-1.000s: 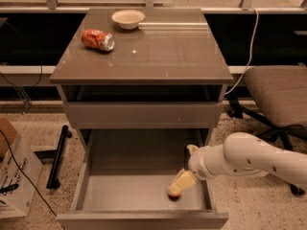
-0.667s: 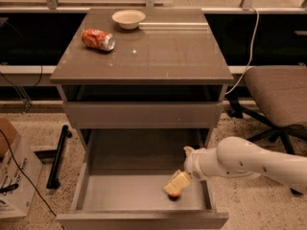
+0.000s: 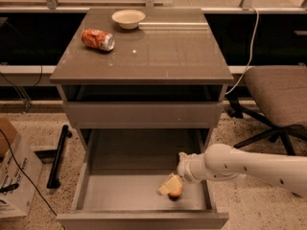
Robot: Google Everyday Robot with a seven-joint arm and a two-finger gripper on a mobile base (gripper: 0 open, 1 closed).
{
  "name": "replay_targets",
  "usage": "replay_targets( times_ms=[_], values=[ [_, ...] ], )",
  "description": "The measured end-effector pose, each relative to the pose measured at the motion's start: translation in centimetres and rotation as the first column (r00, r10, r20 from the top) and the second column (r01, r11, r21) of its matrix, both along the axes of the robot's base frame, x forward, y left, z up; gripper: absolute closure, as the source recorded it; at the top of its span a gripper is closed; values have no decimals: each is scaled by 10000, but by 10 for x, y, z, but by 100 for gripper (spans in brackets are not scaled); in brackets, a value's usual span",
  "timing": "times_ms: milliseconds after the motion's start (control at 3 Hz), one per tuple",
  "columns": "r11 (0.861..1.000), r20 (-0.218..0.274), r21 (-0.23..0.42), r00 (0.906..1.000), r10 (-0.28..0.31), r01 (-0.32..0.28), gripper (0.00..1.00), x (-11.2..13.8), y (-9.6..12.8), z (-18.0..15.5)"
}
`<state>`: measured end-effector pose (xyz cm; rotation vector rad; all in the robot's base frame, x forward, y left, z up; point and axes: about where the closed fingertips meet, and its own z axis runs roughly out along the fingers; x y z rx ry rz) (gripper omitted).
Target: Pick orange from middle drawer and place on counter
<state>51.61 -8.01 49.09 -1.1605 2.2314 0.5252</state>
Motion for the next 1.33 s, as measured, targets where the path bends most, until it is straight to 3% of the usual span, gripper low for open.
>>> replay_targets(
  times_ms=[667,1000,1333],
  values=[
    [9987,-824,-115,9953,-502,494,0,3,-1,-67],
    [9954,-1207,-329,9883,-932,899,0,-5,-15,-90],
    [9919,-1442,-590,9823,-1197,1123,17,-12,-24,-102]
  ],
)
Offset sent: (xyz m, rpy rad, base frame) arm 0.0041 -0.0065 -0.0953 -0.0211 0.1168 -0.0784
